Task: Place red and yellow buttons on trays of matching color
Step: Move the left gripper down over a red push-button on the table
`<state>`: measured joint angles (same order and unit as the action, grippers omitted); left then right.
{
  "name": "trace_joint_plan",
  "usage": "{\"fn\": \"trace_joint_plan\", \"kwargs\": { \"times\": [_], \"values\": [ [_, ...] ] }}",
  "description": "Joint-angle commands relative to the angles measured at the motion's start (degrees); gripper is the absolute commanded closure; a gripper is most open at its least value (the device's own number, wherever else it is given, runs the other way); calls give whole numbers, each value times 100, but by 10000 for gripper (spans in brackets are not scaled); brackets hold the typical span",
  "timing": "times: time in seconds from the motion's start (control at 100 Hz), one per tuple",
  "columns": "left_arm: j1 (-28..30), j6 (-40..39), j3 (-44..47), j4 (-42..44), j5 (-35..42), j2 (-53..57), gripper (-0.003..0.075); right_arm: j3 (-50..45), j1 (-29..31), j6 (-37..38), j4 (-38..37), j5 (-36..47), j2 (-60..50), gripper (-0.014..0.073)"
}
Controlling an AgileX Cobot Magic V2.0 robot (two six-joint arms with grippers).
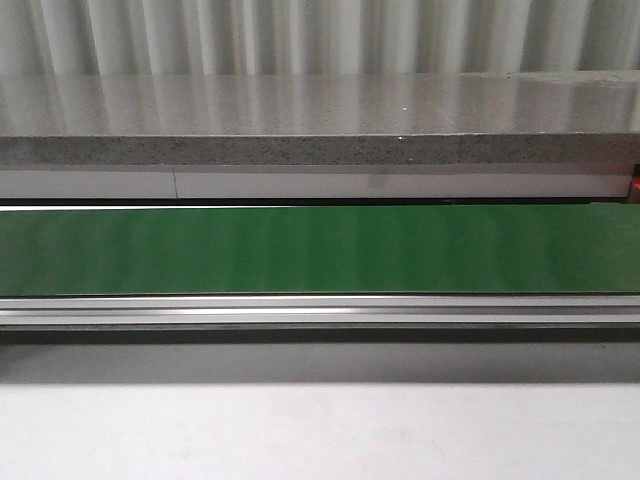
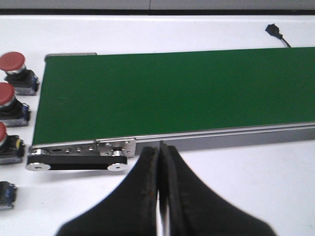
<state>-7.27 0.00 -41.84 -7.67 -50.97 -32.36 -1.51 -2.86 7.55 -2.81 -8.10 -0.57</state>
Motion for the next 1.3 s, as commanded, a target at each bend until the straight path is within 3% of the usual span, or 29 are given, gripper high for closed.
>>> {"fn": "trace_joint_plan", "kwargs": {
  "times": [0.0, 0.19, 0.26, 0.36, 0.53, 0.62, 0.74, 0.94, 1.29],
  "values": [
    [9, -72, -213, -313, 240, -230, 740, -9, 7, -48, -75, 472, -82, 661],
    [9, -72, -213, -309, 161, -511, 737, -9, 7, -48, -75, 472, -82, 661],
    [9, -72, -213, -309, 64, -546, 698, -9, 7, -48, -75, 472, -82, 661],
    [9, -72, -213, -309, -166, -549, 547, -9, 7, -48, -75, 472, -82, 661],
    [9, -186, -200, -309, -415, -549, 190, -9, 7, -48, -75, 472, -82, 661],
    [9, -541, -145, -288, -333, -549, 103, -9, 7, -48, -75, 472, -82, 661],
    [9, -1261, 16, 78, -44, -549, 98, -9, 7, -48, -75, 472, -82, 661],
    [9, -3224, 492, 1731, 321, -549, 99, -9, 7, -48, -75, 472, -82, 661],
    [9, -4980, 788, 3605, 213, -693, 99, -9, 7, -48, -75, 472, -82, 661]
  ]
}}
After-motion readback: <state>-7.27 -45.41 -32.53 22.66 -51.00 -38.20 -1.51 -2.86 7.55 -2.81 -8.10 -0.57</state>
